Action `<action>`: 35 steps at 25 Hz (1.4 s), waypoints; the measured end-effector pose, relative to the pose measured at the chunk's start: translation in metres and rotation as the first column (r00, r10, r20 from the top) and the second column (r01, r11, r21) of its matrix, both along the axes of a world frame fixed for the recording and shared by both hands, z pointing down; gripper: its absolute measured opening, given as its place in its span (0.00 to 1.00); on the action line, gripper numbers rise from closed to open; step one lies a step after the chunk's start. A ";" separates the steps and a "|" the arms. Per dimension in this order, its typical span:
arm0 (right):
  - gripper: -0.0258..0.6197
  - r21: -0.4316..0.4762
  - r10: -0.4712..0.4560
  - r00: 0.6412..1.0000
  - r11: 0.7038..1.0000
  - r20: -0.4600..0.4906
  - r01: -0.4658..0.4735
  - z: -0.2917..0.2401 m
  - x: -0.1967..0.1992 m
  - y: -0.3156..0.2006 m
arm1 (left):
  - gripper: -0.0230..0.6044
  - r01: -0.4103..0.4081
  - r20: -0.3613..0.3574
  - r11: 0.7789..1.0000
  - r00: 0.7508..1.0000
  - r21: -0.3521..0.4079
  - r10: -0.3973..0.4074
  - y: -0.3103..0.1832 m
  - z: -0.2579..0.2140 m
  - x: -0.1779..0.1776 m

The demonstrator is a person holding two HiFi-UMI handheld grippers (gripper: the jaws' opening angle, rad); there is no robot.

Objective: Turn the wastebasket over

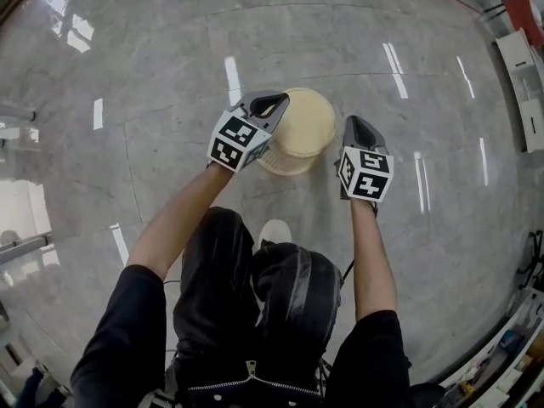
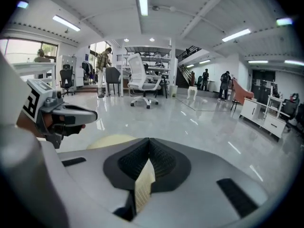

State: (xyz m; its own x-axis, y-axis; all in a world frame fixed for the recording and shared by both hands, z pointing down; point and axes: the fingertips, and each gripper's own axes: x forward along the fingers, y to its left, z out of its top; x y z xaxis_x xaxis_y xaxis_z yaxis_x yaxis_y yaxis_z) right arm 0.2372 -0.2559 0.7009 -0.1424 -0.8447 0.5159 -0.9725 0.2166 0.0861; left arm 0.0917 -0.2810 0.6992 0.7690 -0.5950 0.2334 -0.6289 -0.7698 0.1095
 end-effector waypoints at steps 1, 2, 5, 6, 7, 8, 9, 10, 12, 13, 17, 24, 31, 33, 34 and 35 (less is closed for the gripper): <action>0.06 0.022 -0.017 1.000 1.000 0.010 0.017 -0.018 -0.008 -0.001 | 0.04 0.006 -0.002 1.000 1.000 -0.001 -0.006 0.001 -0.014 -0.005; 0.06 0.039 -0.035 0.999 0.999 0.019 0.035 -0.038 -0.018 -0.002 | 0.04 0.008 -0.003 1.000 1.000 -0.003 -0.008 0.002 -0.031 -0.011; 0.06 0.042 -0.087 0.996 0.995 0.029 0.086 -0.104 -0.046 0.006 | 0.04 0.012 0.001 0.999 1.000 -0.034 -0.012 0.018 -0.090 -0.027; 0.06 0.035 -0.099 0.995 0.995 0.033 0.097 -0.128 -0.054 0.010 | 0.04 0.013 0.002 0.999 1.000 -0.044 -0.013 0.024 -0.114 -0.032; 0.06 0.033 -0.106 0.994 0.994 0.038 0.105 -0.156 -0.061 0.013 | 0.04 0.014 0.002 0.999 1.000 -0.047 -0.014 0.029 -0.141 -0.038; 0.06 0.033 -0.112 0.993 0.993 0.041 0.110 -0.185 -0.069 0.016 | 0.04 0.015 -0.002 0.999 1.000 -0.047 -0.015 0.034 -0.171 -0.043; 0.06 0.031 -0.116 0.992 0.993 0.042 0.115 -0.214 -0.076 0.022 | 0.04 0.018 -0.009 0.999 1.000 -0.048 -0.018 0.042 -0.202 -0.049; 0.06 0.027 -0.122 0.992 0.992 0.040 0.121 -0.244 -0.083 0.030 | 0.04 0.021 -0.016 0.998 1.000 -0.051 -0.021 0.052 -0.233 -0.055; 0.06 0.021 -0.133 0.990 0.991 0.042 0.132 -0.305 -0.096 0.047 | 0.04 0.024 -0.023 0.998 0.999 -0.054 -0.025 0.074 -0.297 -0.066; 0.06 0.018 -0.137 0.989 0.990 0.049 0.136 -0.335 -0.103 0.056 | 0.04 0.023 -0.026 0.998 0.999 -0.054 -0.024 0.085 -0.329 -0.071; 0.06 0.001 -0.129 0.990 0.992 0.062 0.130 -0.443 -0.127 0.106 | 0.04 0.048 -0.038 0.995 0.998 -0.091 -0.051 0.133 -0.440 -0.095; 0.06 0.060 -0.087 0.994 0.995 0.072 0.083 -0.583 -0.158 0.200 | 0.04 0.147 -0.062 0.982 0.986 -0.118 -0.155 0.213 -0.571 -0.123; 0.06 0.210 -0.070 0.991 0.977 0.111 0.046 -0.665 -0.169 0.278 | 0.04 0.180 -0.066 0.983 0.981 -0.038 -0.182 0.297 -0.653 -0.126; 0.06 0.213 -0.063 0.991 0.976 0.115 0.038 -0.672 -0.174 0.303 | 0.04 0.186 -0.065 0.982 0.980 -0.023 -0.187 0.321 -0.666 -0.128; 0.06 0.210 -0.065 0.991 0.977 0.117 0.039 -0.674 -0.178 0.316 | 0.04 0.188 -0.062 0.982 0.980 -0.015 -0.188 0.333 -0.669 -0.128; 0.06 0.205 -0.068 0.991 0.978 0.117 0.043 -0.675 -0.181 0.329 | 0.04 0.189 -0.062 0.982 0.980 -0.011 -0.189 0.345 -0.672 -0.128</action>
State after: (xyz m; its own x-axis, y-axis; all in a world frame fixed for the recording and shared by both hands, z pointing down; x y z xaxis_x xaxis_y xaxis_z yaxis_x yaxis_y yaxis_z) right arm 0.0567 0.0732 0.0258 -0.2439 -0.9183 0.3117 -0.9651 0.2613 0.0146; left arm -0.0360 0.0644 0.0276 0.6560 -0.7299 0.1920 -0.7547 -0.6370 0.1568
